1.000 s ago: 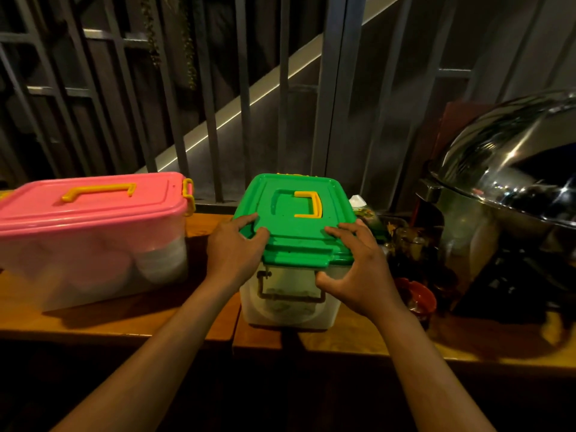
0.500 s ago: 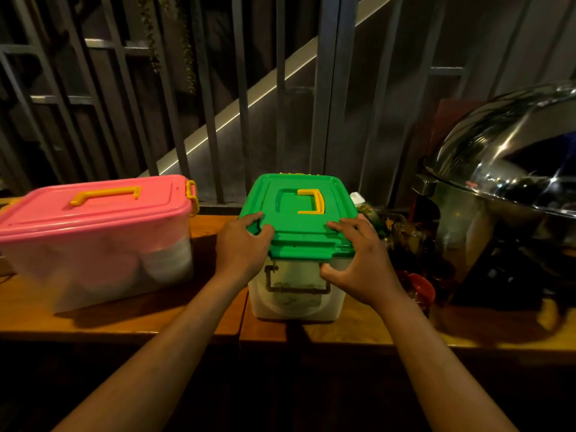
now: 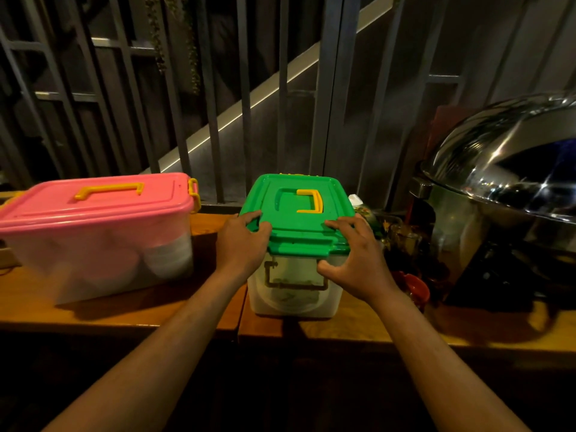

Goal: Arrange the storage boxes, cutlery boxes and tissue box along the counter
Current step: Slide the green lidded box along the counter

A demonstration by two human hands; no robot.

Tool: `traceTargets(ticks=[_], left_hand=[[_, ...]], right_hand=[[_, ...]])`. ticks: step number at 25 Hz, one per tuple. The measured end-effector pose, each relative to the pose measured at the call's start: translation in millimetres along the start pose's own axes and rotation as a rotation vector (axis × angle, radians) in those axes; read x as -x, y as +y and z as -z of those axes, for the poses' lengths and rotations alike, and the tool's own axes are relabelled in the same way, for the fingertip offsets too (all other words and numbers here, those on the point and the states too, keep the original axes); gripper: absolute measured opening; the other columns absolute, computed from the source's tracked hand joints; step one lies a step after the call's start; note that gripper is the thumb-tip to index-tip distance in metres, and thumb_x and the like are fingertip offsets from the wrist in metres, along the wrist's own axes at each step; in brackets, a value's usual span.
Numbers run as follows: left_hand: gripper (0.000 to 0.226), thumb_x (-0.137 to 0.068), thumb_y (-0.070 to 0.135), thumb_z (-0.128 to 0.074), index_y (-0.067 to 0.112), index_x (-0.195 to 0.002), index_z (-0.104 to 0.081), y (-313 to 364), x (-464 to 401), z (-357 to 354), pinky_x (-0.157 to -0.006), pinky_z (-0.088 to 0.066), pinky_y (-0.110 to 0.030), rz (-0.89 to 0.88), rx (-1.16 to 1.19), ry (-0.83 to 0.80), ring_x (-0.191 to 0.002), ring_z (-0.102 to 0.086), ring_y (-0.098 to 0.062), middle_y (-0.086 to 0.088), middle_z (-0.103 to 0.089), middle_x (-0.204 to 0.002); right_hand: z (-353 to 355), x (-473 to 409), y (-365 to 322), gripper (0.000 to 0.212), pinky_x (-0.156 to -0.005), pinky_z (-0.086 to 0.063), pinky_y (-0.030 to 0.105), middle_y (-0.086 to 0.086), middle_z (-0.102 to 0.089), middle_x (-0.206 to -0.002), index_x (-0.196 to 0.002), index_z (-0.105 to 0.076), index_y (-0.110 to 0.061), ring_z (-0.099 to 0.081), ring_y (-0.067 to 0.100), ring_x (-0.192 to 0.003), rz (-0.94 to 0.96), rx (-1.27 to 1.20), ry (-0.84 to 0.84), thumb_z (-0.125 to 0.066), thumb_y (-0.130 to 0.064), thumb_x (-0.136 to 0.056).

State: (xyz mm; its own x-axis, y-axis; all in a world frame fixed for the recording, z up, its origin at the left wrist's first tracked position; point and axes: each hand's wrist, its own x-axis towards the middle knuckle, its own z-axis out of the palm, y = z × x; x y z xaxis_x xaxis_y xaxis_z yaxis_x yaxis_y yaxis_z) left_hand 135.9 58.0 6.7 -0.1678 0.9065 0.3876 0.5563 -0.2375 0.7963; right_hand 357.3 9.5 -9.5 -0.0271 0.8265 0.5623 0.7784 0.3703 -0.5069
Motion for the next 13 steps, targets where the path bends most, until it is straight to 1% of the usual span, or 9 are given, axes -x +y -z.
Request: traceTargets(ticks=[2, 3, 6, 8, 9, 10, 11, 13], left_hand=[[0.059, -0.074, 0.048, -0.048, 0.023, -0.124, -0.067, -1, -1, -1, -0.087, -0.056, -0.036, 0.004, -0.002, 0.010, -0.108, -0.065, -0.022, -0.008, -0.063, -0.132], [0.061, -0.073, 0.049, -0.047, 0.024, -0.124, -0.067, -2, -1, -1, -0.090, -0.054, -0.036, 0.002, -0.001, 0.012, -0.109, -0.065, -0.022, -0.008, -0.063, -0.131], [0.051, -0.081, 0.044, -0.051, 0.025, -0.126, -0.065, -4, -3, -2, -0.083, -0.053, -0.031, -0.019, -0.036, -0.008, -0.108, -0.064, -0.020, -0.007, -0.062, -0.132], [0.045, -0.088, 0.043, -0.054, 0.025, -0.128, -0.063, -6, -3, 3, -0.082, -0.054, -0.033, -0.044, -0.068, -0.059, -0.108, -0.063, -0.019, -0.005, -0.061, -0.133], [0.043, -0.090, 0.043, -0.055, 0.024, -0.128, -0.062, -8, -2, 8, -0.085, -0.054, -0.036, -0.079, -0.092, -0.067, -0.109, -0.062, -0.019, -0.005, -0.061, -0.132], [0.041, -0.091, 0.042, -0.056, 0.023, -0.126, -0.063, -9, 0, 16, -0.088, -0.054, -0.039, -0.129, -0.125, -0.052, -0.110, -0.062, -0.021, -0.005, -0.062, -0.130], [0.038, -0.091, 0.040, -0.058, 0.021, -0.123, -0.064, -12, 2, 27, -0.089, -0.053, -0.039, -0.189, -0.165, -0.016, -0.110, -0.061, -0.022, -0.006, -0.064, -0.127], [0.032, -0.091, 0.034, -0.059, 0.020, -0.119, -0.067, -21, 7, 56, -0.085, -0.051, -0.038, -0.283, -0.236, 0.067, -0.106, -0.062, -0.026, -0.007, -0.067, -0.119]], right_hand=[[-1, 0, 1, 0.073, -0.109, -0.041, 0.048, -0.005, -0.043, -0.132, -0.131, -0.049, -0.032, -0.034, 0.021, -0.136, 0.003, -0.001, -0.003, -0.067, -0.055, -0.064], [0, 0, 0, 0.073, -0.108, -0.041, 0.050, -0.004, -0.043, -0.133, -0.131, -0.049, -0.032, -0.033, 0.022, -0.137, 0.006, -0.002, -0.009, -0.067, -0.055, -0.064], [5, -1, 1, 0.074, -0.109, -0.040, 0.051, -0.005, -0.041, -0.136, -0.132, -0.047, -0.034, -0.030, 0.019, -0.138, 0.010, 0.031, -0.040, -0.067, -0.061, -0.066], [9, 0, -2, 0.080, -0.113, -0.034, 0.051, -0.006, -0.038, -0.144, -0.135, -0.046, -0.036, -0.027, 0.018, -0.140, 0.005, 0.101, -0.074, -0.061, -0.075, -0.067], [10, 0, -6, 0.082, -0.115, -0.029, 0.053, -0.005, -0.037, -0.147, -0.136, -0.047, -0.036, -0.026, 0.020, -0.142, 0.007, 0.145, -0.065, -0.055, -0.081, -0.068], [7, -2, -14, 0.080, -0.116, -0.025, 0.054, -0.004, -0.038, -0.148, -0.135, -0.050, -0.036, -0.025, 0.021, -0.143, 0.020, 0.186, -0.025, -0.049, -0.082, -0.070], [2, -5, -26, 0.075, -0.116, -0.024, 0.055, -0.002, -0.042, -0.147, -0.133, -0.053, -0.035, -0.028, 0.023, -0.142, 0.043, 0.217, 0.031, -0.048, -0.079, -0.073], [-19, -13, -56, 0.064, -0.113, -0.029, 0.053, 0.000, -0.050, -0.141, -0.129, -0.059, -0.031, -0.036, 0.025, -0.138, 0.102, 0.223, 0.116, -0.052, -0.068, -0.077]])
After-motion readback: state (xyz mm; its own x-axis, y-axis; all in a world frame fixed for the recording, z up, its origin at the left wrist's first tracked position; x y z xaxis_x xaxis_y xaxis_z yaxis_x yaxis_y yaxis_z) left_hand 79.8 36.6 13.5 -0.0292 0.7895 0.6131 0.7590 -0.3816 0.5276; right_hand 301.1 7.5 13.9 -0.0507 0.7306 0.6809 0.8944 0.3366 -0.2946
